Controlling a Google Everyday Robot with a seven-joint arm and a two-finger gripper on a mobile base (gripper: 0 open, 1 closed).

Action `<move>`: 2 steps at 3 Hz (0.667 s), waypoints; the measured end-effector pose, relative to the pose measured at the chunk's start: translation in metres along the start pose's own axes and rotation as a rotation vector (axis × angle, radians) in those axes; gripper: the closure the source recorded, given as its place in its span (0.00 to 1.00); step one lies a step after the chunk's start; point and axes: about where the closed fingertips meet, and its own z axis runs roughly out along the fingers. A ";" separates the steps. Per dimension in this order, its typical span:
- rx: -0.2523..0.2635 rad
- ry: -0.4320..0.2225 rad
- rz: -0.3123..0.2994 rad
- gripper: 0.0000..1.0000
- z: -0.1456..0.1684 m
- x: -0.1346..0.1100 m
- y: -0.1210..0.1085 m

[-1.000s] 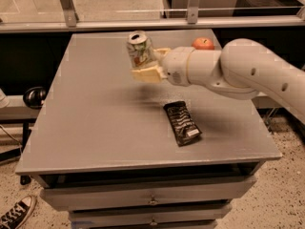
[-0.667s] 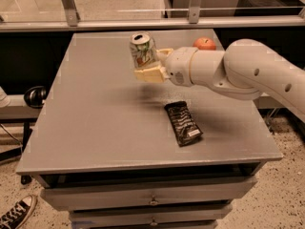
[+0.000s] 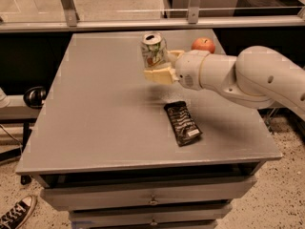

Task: Move 7up can near apple

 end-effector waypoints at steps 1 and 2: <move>0.104 -0.014 -0.005 1.00 -0.046 0.002 -0.040; 0.208 -0.039 -0.001 1.00 -0.093 0.007 -0.083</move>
Offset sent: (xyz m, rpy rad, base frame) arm 0.0210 -0.2152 0.0394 0.0521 -0.1275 -0.3366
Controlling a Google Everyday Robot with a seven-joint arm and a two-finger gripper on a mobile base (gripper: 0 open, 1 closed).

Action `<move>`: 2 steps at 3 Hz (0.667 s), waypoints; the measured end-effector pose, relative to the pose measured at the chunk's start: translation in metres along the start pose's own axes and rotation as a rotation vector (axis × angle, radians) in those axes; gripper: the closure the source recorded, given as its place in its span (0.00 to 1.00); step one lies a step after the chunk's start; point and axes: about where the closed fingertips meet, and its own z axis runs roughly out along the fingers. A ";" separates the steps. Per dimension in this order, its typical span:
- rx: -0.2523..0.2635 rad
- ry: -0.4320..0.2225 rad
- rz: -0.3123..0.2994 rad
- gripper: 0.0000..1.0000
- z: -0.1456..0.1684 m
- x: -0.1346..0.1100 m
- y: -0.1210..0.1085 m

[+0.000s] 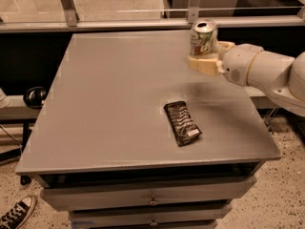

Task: Move 7up can near apple

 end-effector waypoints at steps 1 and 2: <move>0.065 -0.025 0.024 1.00 -0.023 0.015 -0.046; 0.091 -0.036 0.065 1.00 -0.025 0.040 -0.081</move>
Offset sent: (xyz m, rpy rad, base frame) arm 0.0626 -0.1278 -0.0471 0.1195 0.0153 -0.1332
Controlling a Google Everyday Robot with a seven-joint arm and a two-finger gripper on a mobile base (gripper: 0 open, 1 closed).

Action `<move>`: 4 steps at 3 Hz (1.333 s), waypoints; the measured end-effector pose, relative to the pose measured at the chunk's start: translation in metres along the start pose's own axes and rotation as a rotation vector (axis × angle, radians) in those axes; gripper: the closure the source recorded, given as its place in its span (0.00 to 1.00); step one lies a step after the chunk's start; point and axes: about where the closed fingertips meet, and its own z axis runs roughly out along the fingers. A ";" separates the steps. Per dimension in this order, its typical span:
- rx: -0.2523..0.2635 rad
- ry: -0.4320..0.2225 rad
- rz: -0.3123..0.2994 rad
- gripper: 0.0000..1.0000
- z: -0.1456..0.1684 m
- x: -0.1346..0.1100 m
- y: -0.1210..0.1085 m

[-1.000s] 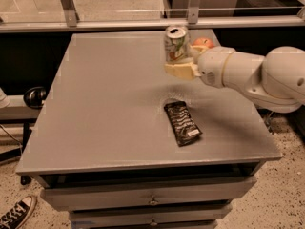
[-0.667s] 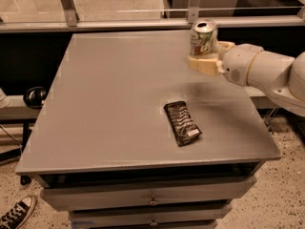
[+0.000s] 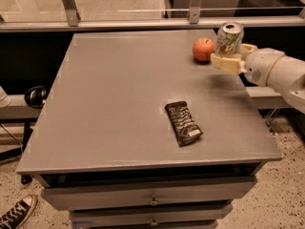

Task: Move 7up can near apple

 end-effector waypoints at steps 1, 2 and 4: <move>0.009 0.010 0.037 1.00 0.003 0.023 -0.022; -0.011 0.023 0.065 1.00 0.015 0.038 -0.035; -0.078 0.090 0.104 0.83 0.037 0.056 -0.038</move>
Offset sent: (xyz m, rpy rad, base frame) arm 0.0499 -0.0366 -0.0511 0.0550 0.0934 0.0131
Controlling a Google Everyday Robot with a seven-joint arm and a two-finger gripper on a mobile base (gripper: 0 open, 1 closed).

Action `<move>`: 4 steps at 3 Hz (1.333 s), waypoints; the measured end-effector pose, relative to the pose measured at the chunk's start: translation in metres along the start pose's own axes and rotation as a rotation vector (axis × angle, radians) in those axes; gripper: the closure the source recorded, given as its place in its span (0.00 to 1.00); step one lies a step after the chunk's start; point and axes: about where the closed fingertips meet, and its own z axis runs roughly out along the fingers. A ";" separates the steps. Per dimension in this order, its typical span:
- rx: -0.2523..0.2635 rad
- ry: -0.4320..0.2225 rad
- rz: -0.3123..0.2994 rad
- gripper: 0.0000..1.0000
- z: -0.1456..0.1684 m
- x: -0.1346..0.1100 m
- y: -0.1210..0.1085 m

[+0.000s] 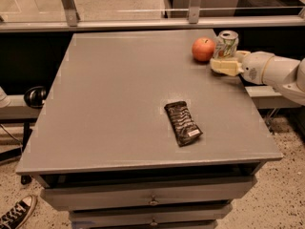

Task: Move 7up can near apple

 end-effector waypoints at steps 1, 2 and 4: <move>-0.011 0.031 0.003 0.60 0.001 0.005 -0.002; -0.019 0.047 0.004 0.36 0.002 0.008 -0.003; -0.024 0.060 -0.013 0.00 -0.004 0.008 -0.002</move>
Offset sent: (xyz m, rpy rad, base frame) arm 0.0001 -0.0101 -0.0107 -0.0377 0.0563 0.0155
